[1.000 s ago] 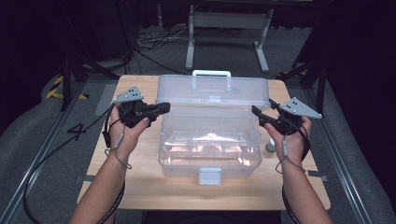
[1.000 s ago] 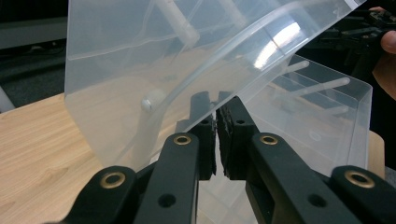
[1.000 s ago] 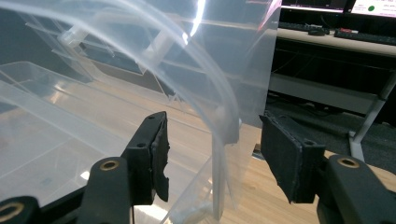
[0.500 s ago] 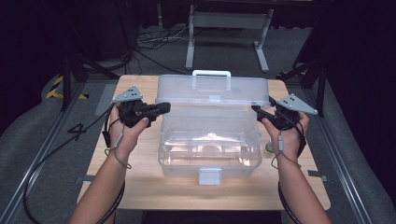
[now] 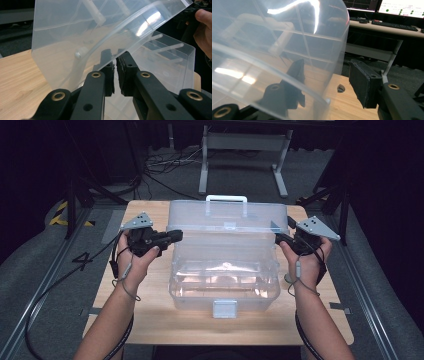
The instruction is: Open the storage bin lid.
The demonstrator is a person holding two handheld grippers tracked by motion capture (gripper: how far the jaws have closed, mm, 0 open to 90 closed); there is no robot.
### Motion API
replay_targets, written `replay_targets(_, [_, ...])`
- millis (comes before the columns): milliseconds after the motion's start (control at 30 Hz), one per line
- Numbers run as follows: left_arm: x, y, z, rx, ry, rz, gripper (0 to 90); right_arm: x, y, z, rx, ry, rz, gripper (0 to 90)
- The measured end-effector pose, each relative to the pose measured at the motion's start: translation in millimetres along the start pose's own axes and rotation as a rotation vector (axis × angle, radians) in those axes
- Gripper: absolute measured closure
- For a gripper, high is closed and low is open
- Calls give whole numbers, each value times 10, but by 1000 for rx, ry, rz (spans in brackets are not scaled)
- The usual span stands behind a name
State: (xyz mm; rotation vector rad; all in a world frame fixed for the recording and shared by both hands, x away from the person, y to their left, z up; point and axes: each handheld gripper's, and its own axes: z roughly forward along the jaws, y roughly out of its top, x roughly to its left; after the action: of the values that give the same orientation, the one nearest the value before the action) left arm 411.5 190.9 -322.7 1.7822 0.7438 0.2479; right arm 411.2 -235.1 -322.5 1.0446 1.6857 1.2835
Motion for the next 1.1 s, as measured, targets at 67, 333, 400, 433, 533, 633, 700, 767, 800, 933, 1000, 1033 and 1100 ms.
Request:
replay_targets(67, [0,-3,2,2,1,-2,835,17,11,-9,-12,-14,-14,493])
replay_targets(333, [-17,-18,8,8,10,7,817,66,23,-22,-51,-49,-23,606])
replay_targets(400, [-24,-27,3,12,20,10,807,75,25,-24,-51,-65,-33,624])
replay_targets(433, [-23,-32,1,17,26,14,803,75,26,-22,-51,-66,-33,628])
replay_targets(533, [-25,-56,-6,38,59,25,794,65,28,-15,-56,-74,-37,650])
replay_targets(633, [-21,-72,-26,44,77,30,784,63,34,-3,-66,-81,-36,652])
replay_targets(700, [-21,-83,-44,46,80,23,778,64,35,4,-75,-85,-34,653])
replay_targets(767, [-14,-95,-69,50,86,22,769,71,40,13,-80,-92,-36,653])
replay_targets(800, [-10,-103,-80,52,86,17,763,69,43,16,-79,-93,-36,655])
replay_targets(933, [15,-143,-118,61,110,6,727,47,65,29,-66,-94,-38,687])
replay_targets(1000, [26,-156,-139,66,118,1,714,35,78,34,-66,-95,-36,695])
replay_targets(1033, [33,-166,-157,67,122,-5,709,34,84,35,-65,-94,-33,697])
replay_targets(1100, [43,-179,-180,67,129,-11,700,31,96,45,-71,-99,-34,708])
